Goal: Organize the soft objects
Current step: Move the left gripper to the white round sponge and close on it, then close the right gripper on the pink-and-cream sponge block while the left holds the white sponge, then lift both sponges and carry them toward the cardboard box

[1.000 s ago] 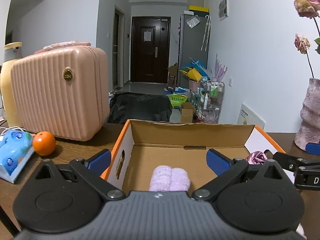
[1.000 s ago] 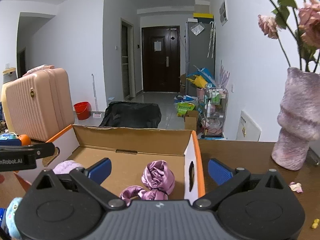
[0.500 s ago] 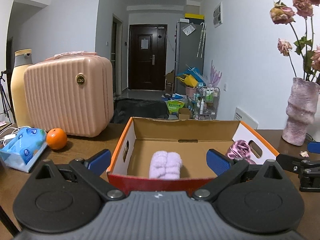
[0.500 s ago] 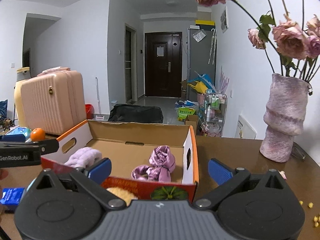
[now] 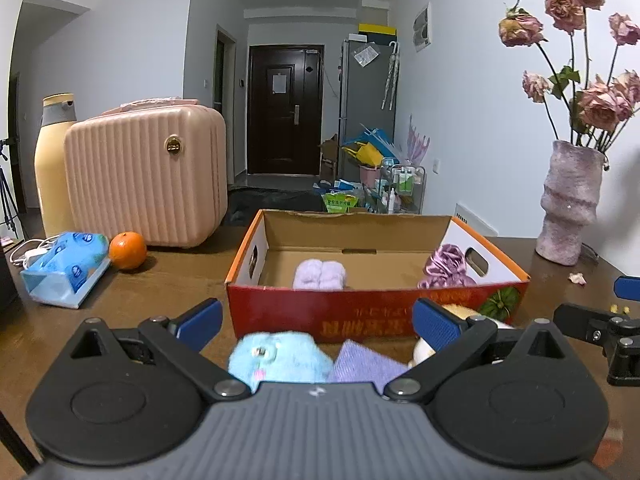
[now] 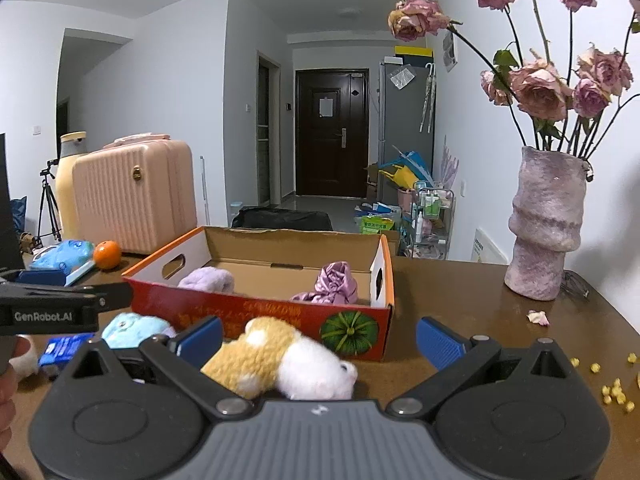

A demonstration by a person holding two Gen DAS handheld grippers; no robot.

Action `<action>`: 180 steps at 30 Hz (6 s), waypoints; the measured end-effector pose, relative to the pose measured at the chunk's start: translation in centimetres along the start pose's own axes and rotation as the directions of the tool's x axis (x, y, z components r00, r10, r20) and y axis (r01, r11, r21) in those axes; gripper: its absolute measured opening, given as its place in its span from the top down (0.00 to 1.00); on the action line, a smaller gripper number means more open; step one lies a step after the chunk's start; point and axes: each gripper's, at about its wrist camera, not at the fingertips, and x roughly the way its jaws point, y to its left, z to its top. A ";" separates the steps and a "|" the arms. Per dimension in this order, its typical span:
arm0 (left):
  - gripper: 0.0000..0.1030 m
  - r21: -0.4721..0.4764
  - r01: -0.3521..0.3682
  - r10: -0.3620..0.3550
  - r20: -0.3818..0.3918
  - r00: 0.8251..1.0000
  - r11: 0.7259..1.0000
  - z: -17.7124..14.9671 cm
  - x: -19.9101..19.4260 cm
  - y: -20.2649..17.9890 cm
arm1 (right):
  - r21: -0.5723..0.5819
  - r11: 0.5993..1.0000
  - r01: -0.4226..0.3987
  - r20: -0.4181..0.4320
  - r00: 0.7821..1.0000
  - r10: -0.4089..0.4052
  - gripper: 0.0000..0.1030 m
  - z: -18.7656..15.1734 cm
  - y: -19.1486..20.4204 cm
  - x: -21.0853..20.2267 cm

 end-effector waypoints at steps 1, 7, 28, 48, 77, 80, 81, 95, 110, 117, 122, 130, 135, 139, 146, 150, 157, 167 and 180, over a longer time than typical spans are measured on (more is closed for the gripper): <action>0.00 0.001 0.001 -0.001 -0.001 1.000 1.000 -0.2 -0.5 0.0 | -0.001 1.000 -0.001 0.002 1.000 0.001 0.00 -0.3 0.1 -0.5; 0.00 -0.008 0.012 -0.012 -0.018 1.000 1.000 -1.5 -2.9 0.4 | -0.020 1.000 -0.009 0.009 1.000 0.009 0.00 -1.8 1.1 -2.9; 0.00 0.001 0.060 -0.060 -0.105 0.993 0.998 -6.1 -8.5 1.4 | -0.005 1.000 0.006 -0.039 0.999 -0.006 0.00 -6.8 1.3 -7.6; 0.00 0.103 0.122 -0.088 -0.282 0.955 0.987 -9.1 -5.1 -1.4 | 0.037 0.998 0.045 -0.082 0.996 -0.042 0.00 -7.7 0.5 -7.1; 0.45 0.096 0.182 -0.153 -0.253 0.955 0.979 -8.6 -4.8 -1.2 | 0.022 0.999 0.028 -0.127 0.992 -0.025 0.00 -8.3 1.0 -5.6; 0.45 0.091 0.176 -0.151 -0.231 0.961 0.980 -8.3 -5.2 -0.9 | 0.015 1.000 0.008 -0.124 0.992 -0.006 0.00 -8.2 1.4 -5.4; 0.45 0.089 0.176 -0.152 -0.226 0.962 0.980 -8.2 -5.3 -0.8 | 0.013 1.000 0.002 -0.125 0.992 -0.001 0.00 -8.2 1.5 -5.3; 0.45 0.070 0.143 -0.129 -0.177 0.976 0.987 -7.4 -6.0 1.7 | 0.019 0.999 -0.046 -0.131 0.990 0.048 0.00 -7.5 3.1 -1.9; 0.45 0.032 0.117 -0.111 -0.152 0.982 0.993 -6.7 -6.2 3.9 | -0.016 0.999 -0.040 -0.172 0.984 0.037 0.22 -7.7 4.2 -0.5; 0.44 0.030 0.120 -0.114 -0.146 0.983 0.992 -6.7 -6.5 3.8 | -0.027 0.999 -0.047 -0.175 0.984 0.042 0.47 -7.9 4.6 -1.2; 0.44 0.029 0.121 -0.115 -0.145 0.983 0.992 -6.7 -6.5 3.8 | -0.040 0.998 -0.053 -0.160 0.986 0.046 0.70 -8.0 5.3 -2.0; 0.44 0.028 0.120 -0.115 -0.140 0.983 0.992 -6.7 -6.7 3.8 | -0.045 0.998 -0.041 -0.096 0.995 0.036 0.70 -7.9 5.8 -3.8; 0.44 0.032 0.115 -0.110 -0.124 0.986 0.993 -6.7 -6.9 3.6 | -0.040 0.999 -0.033 -0.073 0.997 0.030 0.70 -7.7 5.8 -4.2; 0.44 0.025 0.098 -0.094 -0.129 0.987 0.995 -6.6 -6.7 3.7 | -0.038 0.999 -0.035 -0.048 0.998 0.033 0.70 -7.2 5.8 -4.6; 0.44 0.038 0.087 -0.083 -0.097 0.992 0.996 -5.4 -6.8 3.4 | -0.047 0.998 -0.036 0.012 0.999 0.036 0.70 -5.6 6.3 -4.8; 0.44 0.037 0.083 -0.081 -0.066 0.995 0.996 -4.3 -6.9 3.1 | -0.050 0.998 -0.036 0.043 0.998 0.038 0.70 -4.5 6.6 -4.6; 0.44 0.022 0.077 -0.076 -0.017 0.997 0.997 -2.2 -6.2 2.6 | -0.045 0.998 -0.040 0.076 0.996 0.043 0.70 -3.1 6.8 -3.4; 0.44 -0.031 0.066 -0.065 0.038 0.997 0.997 0.4 -4.0 2.0 | -0.001 0.999 -0.041 0.102 0.994 0.041 0.70 -1.7 6.3 -0.5; 0.44 -0.077 0.051 -0.048 0.040 0.998 0.996 2.3 0.2 1.5 | 0.040 0.999 -0.031 0.130 0.991 0.026 0.70 0.3 4.8 3.2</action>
